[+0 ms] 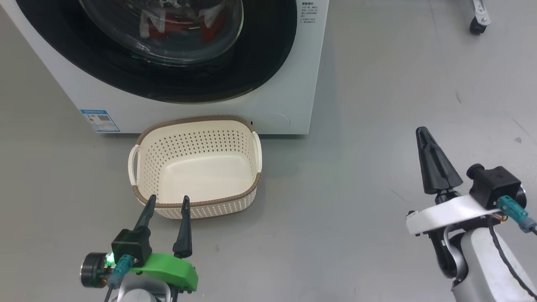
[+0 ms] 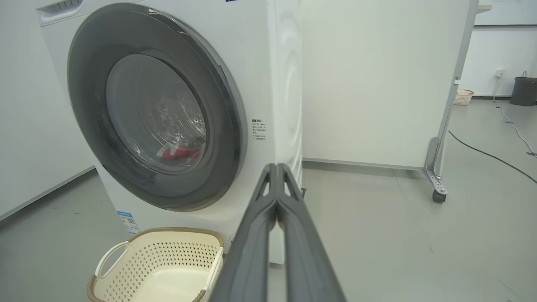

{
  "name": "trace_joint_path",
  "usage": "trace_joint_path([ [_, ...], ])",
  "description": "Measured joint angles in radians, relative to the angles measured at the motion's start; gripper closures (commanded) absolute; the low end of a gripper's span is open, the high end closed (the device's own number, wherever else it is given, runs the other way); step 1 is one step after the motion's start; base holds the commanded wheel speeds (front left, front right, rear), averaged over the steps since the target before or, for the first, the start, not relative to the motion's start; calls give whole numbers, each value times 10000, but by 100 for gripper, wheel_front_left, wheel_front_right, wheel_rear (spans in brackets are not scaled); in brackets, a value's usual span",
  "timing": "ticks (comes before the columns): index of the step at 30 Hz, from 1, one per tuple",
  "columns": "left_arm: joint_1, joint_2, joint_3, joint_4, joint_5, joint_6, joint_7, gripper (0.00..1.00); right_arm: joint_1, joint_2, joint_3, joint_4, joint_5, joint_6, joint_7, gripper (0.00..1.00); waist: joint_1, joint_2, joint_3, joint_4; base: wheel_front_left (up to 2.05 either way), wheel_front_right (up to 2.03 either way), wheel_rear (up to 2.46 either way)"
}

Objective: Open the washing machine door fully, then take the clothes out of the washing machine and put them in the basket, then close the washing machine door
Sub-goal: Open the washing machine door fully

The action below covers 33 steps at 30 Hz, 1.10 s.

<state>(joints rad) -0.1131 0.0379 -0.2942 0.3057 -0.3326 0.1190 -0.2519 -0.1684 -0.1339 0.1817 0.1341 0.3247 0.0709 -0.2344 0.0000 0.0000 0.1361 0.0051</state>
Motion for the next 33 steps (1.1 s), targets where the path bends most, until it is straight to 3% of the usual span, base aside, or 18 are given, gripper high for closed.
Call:
trace_joint_path([
  [4, -404, -2, -61, -203, 15, 0, -2, 0, -641, -322, -117, -138, 176, 163, 132, 100, 0, 0, 480, 88, 0, 0, 0],
  [14, -1254, -6, -374, -571, -42, 2, -2, 0, -2656, -483, -1078, -476, 2008, 336, 1191, 100, 0, 0, 1672, 376, 0, 0, 0],
  [19, -1663, -8, -430, -652, -194, 2, -2, 0, -3958, -232, -1906, -443, 4000, 337, 2071, 100, 0, 0, 2364, 579, 0, 0, 0],
  [29, -2410, -15, -675, -859, -537, 2, -2, 0, -6549, 15, -2372, 98, 6955, 408, 4420, 100, 1, 0, 3698, 961, 0, 0, 0],
  [33, -2533, -25, -775, -869, -688, 2, -2, 0, -7432, -84, -2608, 420, 7747, 109, 5338, 100, 1, 0, 4093, 1157, 0, 0, 0],
])
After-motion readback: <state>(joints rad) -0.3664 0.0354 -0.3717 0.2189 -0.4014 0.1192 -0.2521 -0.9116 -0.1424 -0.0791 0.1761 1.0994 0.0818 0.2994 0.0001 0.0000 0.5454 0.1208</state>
